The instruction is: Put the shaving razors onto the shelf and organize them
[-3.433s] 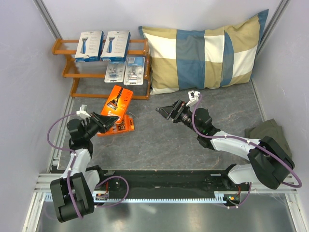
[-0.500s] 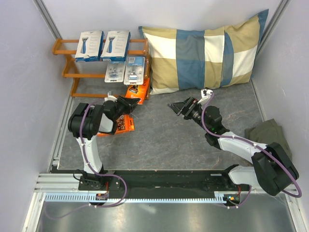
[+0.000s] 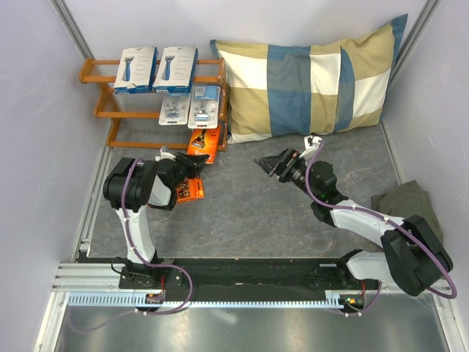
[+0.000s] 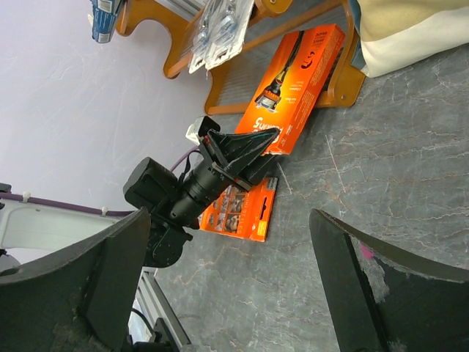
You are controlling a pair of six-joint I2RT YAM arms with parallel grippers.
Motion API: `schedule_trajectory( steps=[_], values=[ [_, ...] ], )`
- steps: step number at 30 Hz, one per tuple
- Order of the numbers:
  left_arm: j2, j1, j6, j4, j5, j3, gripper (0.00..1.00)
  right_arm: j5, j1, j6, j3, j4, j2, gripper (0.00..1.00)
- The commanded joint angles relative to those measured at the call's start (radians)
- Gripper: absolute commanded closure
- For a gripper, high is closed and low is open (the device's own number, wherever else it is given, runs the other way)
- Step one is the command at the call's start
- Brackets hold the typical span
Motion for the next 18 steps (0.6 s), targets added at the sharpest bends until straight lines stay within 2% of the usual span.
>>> schedule_trajectory(
  steps=[1, 18],
  values=[
    [0.014, 0.002, -0.025, 0.061, -0.029, 0.041, 0.98, -0.019, -0.007, -0.002, -0.003, 0.049, 0.003, 0.02],
    [0.091, -0.035, 0.004, -0.104, -0.072, 0.246, 0.98, -0.027, -0.018, -0.008, -0.003, 0.036, -0.003, 0.02]
  ],
)
